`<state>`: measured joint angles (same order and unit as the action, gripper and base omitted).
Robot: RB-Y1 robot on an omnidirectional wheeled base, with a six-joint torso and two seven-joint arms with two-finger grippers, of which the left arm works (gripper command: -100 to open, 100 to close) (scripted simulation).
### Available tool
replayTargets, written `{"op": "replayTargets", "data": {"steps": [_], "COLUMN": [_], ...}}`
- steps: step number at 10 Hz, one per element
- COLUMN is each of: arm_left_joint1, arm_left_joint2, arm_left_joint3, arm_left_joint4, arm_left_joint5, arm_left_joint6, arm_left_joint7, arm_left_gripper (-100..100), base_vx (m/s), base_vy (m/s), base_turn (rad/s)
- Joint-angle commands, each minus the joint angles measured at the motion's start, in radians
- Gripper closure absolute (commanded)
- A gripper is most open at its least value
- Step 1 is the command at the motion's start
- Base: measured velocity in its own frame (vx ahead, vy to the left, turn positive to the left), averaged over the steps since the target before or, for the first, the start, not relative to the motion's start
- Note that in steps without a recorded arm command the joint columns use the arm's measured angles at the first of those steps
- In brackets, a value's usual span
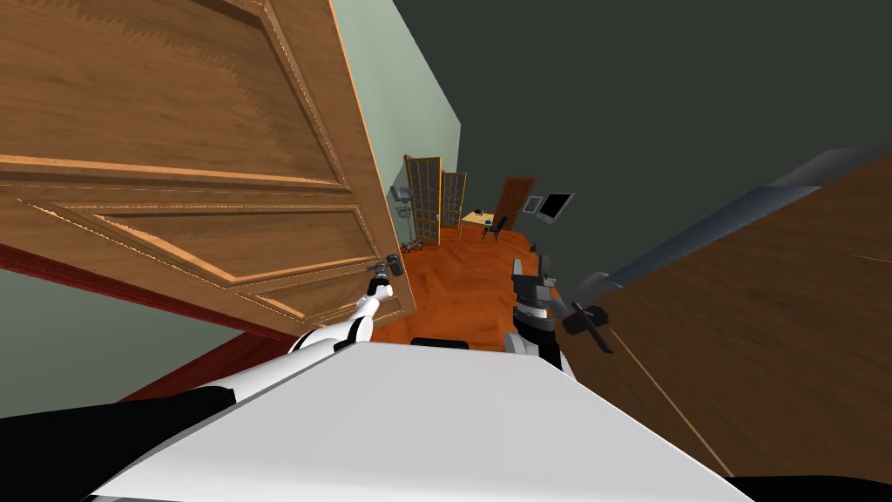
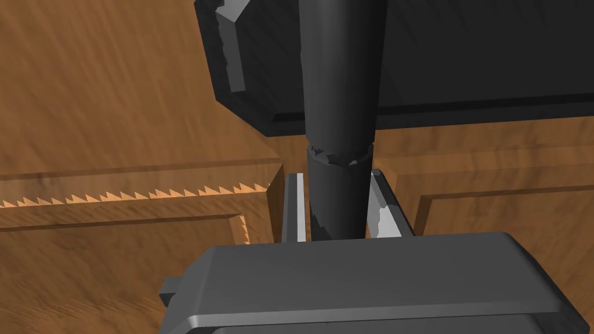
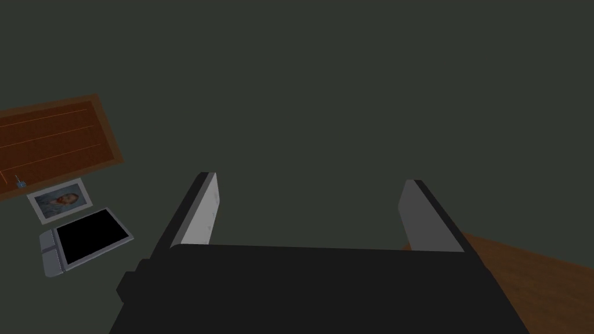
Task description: Push the door open
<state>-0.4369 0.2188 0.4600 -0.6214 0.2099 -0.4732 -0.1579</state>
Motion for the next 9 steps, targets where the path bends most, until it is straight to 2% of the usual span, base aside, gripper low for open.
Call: {"op": "replayTargets", "data": {"steps": [1,4,5,6,9], "arm_left_joint1": [0.003,0.007,0.007,0.008,0.013], "arm_left_joint2": [0.005,0.017,0.015,0.026,0.034], "arm_left_joint3": [0.022,0.055,0.049,0.072,0.099], "arm_left_joint4": [-0.008,-0.007,0.002,0.004,0.005], "arm_left_joint5": [0.007,0.018,0.016,0.024,0.034], "arm_left_joint6": [0.003,0.001,0.001,-0.004,-0.006], "arm_left_joint7": [-0.013,-0.027,-0.024,-0.033,-0.045], "arm_left_gripper": [100,100,100,100,100], "base_vx": [0.209,0.212,0.087,0.156,0.19], "base_vy": [-0.056,-0.049,-0.011,-0.017,-0.012], "base_turn": [0.055,0.064,0.04,0.046,0.044]}}
